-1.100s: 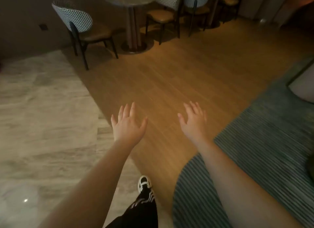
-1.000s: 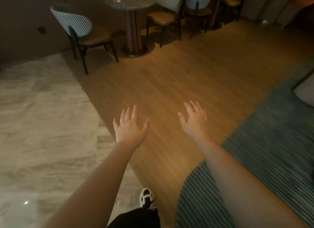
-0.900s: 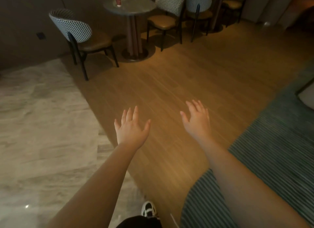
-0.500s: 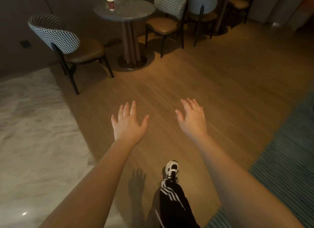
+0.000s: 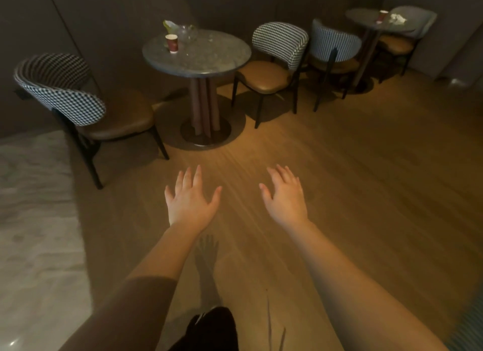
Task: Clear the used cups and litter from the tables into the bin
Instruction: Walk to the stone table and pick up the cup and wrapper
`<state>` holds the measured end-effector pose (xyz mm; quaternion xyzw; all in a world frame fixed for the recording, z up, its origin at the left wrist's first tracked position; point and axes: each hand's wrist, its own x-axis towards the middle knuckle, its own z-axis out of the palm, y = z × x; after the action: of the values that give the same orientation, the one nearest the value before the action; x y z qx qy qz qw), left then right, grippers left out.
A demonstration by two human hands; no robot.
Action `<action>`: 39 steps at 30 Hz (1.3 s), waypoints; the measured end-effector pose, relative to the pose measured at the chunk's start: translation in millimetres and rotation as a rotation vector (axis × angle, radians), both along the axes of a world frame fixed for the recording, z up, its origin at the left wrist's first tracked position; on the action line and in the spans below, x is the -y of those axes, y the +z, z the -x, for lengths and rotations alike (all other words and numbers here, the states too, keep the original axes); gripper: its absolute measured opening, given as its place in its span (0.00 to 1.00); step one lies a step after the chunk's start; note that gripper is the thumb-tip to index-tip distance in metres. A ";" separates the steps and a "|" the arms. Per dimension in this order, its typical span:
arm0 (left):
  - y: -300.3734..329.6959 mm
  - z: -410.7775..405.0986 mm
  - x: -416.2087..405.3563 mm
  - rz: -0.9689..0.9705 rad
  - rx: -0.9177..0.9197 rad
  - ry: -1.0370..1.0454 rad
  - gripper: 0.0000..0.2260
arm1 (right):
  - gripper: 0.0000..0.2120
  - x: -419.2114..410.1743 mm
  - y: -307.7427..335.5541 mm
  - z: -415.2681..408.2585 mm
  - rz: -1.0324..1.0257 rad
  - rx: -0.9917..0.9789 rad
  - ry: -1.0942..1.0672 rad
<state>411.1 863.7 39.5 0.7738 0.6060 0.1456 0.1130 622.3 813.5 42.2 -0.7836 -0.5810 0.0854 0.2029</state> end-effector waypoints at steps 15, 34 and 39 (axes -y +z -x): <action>-16.1 -82.5 -464.9 0.002 0.057 0.176 0.33 | 0.24 -489.3 -7.8 -89.5 0.003 -0.040 0.131; -48.4 -146.9 -974.4 -0.058 0.138 0.500 0.31 | 0.24 -1081.3 -25.8 -161.3 0.034 -0.100 0.460; -45.2 -151.6 -1068.7 -0.055 0.258 0.596 0.29 | 0.24 -1194.1 -26.5 -167.7 0.086 -0.090 0.544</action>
<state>562.6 1932.4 -5.7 0.5404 0.7823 0.2854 0.1203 790.0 2007.6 15.7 -0.6020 -0.7564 0.1959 0.1645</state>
